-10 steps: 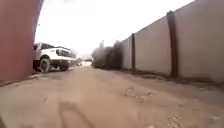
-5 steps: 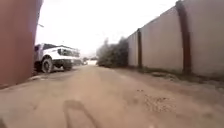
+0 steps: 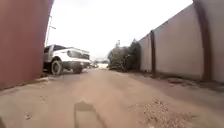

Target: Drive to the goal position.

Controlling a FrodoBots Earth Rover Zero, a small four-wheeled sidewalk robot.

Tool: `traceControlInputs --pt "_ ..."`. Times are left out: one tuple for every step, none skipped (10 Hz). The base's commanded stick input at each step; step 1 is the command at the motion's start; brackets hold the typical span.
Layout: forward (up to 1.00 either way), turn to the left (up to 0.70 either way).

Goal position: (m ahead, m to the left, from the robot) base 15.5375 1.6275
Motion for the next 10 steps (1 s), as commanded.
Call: traceControlInputs --pt "0.70 0.00" --pt "0.70 0.00" --pt "0.70 0.00" --pt "0.70 0.00" --pt "0.70 0.00" --pt "0.70 0.00" --pt "0.70 0.00" --pt "0.70 0.00" --pt "0.70 0.00" --pt "0.70 0.00"
